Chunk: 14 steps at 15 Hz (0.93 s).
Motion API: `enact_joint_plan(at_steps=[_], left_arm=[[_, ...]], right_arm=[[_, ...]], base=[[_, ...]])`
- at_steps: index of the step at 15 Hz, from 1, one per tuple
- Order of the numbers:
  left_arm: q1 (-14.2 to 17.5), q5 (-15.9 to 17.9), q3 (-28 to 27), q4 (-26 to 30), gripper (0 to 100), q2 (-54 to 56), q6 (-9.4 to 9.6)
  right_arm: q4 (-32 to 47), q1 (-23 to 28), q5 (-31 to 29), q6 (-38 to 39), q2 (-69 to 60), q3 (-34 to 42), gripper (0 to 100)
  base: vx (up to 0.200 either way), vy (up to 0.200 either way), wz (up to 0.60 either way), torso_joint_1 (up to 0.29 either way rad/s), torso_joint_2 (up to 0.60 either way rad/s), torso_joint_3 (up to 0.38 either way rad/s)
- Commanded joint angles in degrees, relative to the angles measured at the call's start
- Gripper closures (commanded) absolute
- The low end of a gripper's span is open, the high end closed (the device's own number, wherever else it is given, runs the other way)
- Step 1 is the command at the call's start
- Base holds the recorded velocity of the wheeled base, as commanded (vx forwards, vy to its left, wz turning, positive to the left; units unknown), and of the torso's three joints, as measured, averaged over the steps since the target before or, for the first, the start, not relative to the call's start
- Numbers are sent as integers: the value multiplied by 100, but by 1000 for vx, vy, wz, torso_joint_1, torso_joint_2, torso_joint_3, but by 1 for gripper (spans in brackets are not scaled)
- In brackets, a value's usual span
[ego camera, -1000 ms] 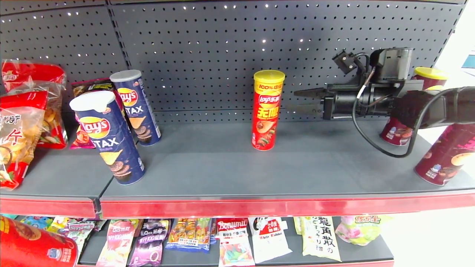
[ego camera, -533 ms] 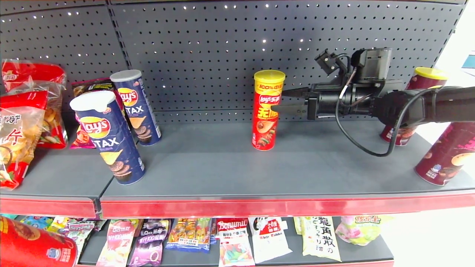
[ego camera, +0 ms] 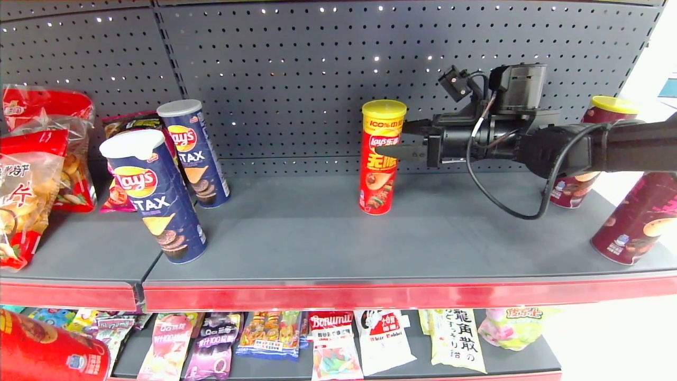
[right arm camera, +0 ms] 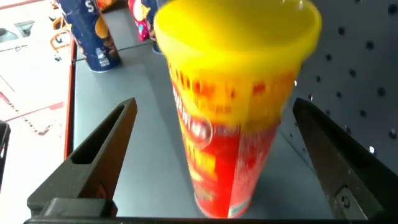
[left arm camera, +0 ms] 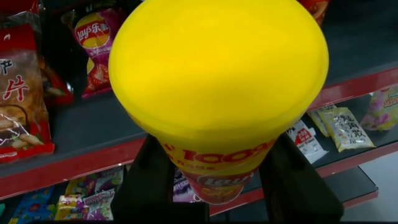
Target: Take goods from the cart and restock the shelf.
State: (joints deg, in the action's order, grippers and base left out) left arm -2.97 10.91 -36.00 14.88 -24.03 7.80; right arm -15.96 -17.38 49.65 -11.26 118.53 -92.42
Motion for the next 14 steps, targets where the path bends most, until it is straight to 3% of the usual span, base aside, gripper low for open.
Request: enact_joint_plan(at_steps=[1, 13, 14], left_arm=[[-1, -1, -4, 6, 100, -5, 11], [-1, 8, 14, 6, 100, -5, 2], [-1, 8, 23, 6, 100, -5, 2]], right_arm=[[5, -19, -26, 1, 197, -259, 0], [5, -116, -184, 37, 267, -347, 0], [-39, -116, -202, 37, 329, -365, 100]], base=[[0, 0, 0, 0, 0, 0], [0, 0, 0, 0, 0, 0], [0, 0, 0, 0, 0, 0]])
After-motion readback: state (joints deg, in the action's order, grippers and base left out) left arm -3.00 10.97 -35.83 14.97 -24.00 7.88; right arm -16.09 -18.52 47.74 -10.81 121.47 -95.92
